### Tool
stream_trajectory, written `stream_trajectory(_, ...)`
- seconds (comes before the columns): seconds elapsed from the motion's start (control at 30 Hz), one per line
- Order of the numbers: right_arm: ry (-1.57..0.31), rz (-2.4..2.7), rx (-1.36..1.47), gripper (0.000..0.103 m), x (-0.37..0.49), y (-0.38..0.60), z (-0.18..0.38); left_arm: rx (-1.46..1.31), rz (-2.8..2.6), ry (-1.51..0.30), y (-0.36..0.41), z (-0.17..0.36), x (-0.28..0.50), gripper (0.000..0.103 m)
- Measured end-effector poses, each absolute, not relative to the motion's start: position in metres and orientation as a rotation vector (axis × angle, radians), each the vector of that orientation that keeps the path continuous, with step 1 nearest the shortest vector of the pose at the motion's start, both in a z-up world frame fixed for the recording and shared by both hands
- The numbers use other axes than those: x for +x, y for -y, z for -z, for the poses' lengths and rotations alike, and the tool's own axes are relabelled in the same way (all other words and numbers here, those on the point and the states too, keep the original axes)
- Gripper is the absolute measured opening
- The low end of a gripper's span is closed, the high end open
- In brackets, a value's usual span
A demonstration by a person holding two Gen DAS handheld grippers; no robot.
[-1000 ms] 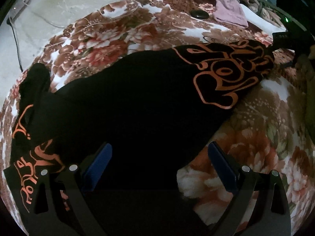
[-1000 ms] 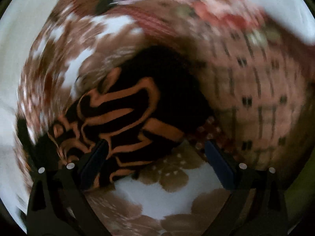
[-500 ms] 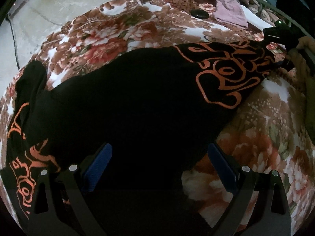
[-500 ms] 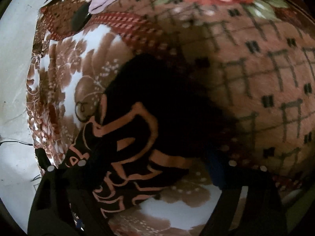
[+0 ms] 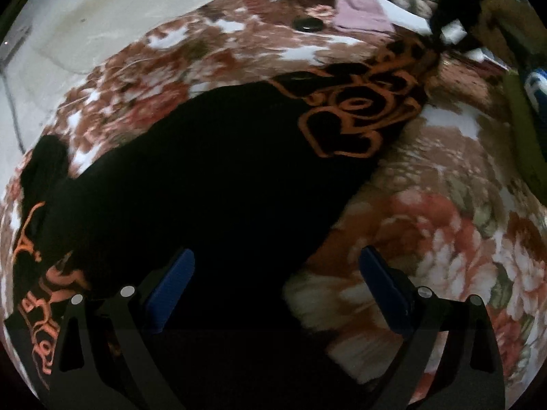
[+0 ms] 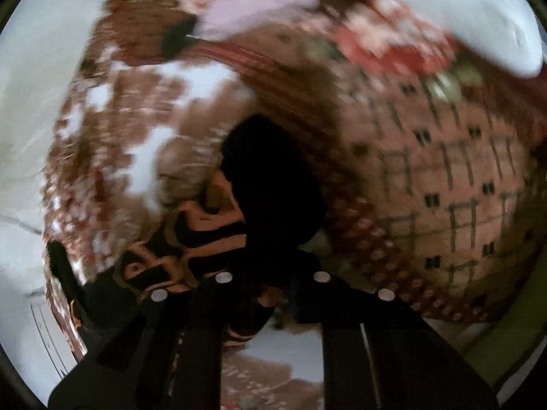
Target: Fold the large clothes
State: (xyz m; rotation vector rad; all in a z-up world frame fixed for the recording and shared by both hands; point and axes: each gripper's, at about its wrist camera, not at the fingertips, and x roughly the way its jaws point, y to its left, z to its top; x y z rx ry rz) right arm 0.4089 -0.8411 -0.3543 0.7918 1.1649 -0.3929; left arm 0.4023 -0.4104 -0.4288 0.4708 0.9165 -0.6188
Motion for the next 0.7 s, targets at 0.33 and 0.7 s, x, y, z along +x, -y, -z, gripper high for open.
stream_trajectory(0.33, -1.054, 0.136, 0.563, 0.014, 0.449, 0.729, 0.243, 0.548, 0.563, -0.889, 0.430, 0.468, 0.383, 0.098)
stream_trajectory(0.7, -0.975, -0.206, 0.436, 0.014, 0.480, 0.524, 0.160, 0.471, 0.563, -0.907, 0.426, 0.470, 0.387, 0.098)
